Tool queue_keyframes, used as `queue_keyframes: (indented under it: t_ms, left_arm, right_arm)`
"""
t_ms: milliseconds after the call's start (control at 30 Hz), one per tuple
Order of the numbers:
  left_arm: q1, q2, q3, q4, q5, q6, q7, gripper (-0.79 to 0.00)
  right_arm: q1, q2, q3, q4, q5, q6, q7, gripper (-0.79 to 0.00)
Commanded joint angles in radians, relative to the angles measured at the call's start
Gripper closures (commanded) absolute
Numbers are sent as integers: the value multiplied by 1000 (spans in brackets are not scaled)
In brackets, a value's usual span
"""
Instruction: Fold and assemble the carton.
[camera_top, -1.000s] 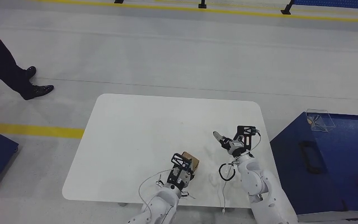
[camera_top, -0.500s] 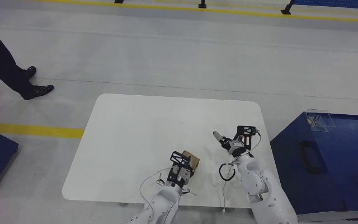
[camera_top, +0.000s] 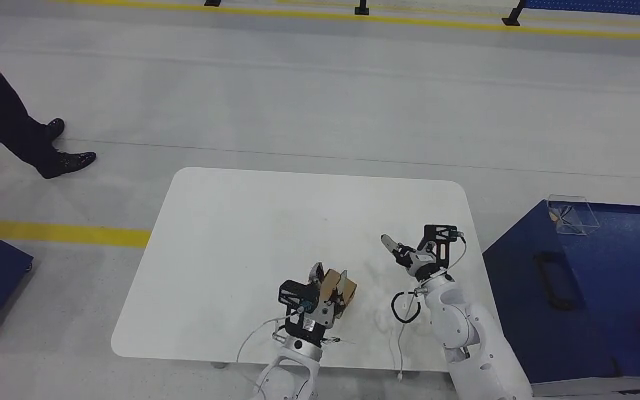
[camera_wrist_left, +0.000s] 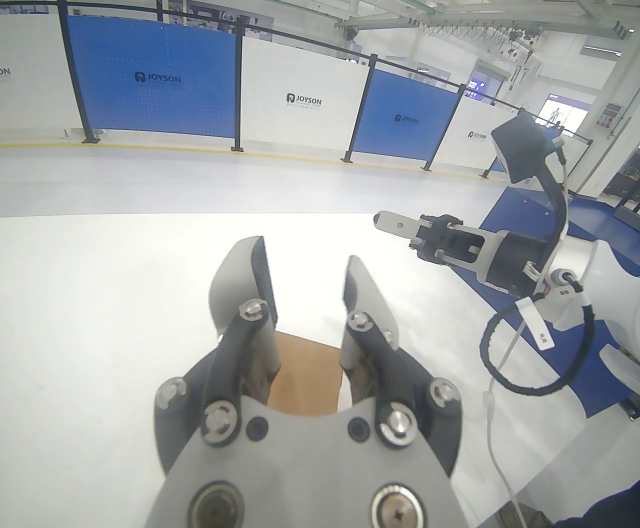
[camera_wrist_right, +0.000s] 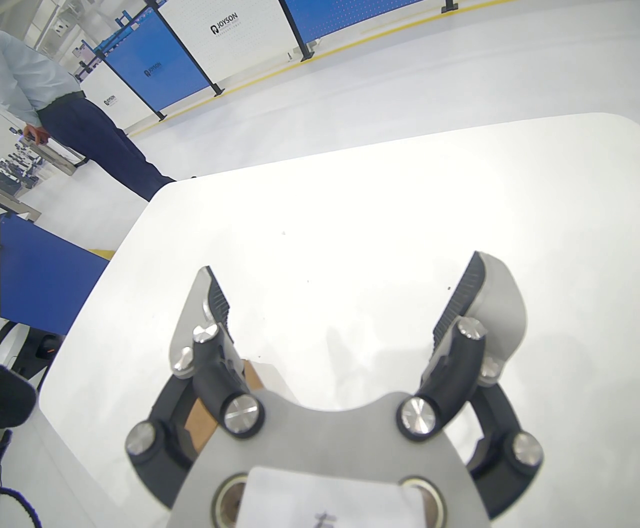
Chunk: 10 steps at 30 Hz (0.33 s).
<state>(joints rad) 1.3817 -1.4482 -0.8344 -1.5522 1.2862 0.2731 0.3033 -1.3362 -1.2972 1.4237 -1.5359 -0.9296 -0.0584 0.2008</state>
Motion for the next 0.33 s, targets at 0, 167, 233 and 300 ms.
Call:
queue_keyframes:
  t_ms: [0, 167, 233, 300]
  left_arm:
    - [0, 0, 0, 0, 0, 0, 0, -425]
    - [0, 0, 0, 0, 0, 0, 0, -618]
    - [0, 0, 0, 0, 0, 0, 0, -631]
    - [0, 0, 0, 0, 0, 0, 0, -631]
  right_arm:
    - [0, 0, 0, 0, 0, 0, 0, -784]
    - [0, 0, 0, 0, 0, 0, 0, -785]
    - [0, 0, 0, 0, 0, 0, 0, -785]
    - [0, 0, 0, 0, 0, 0, 0, -784]
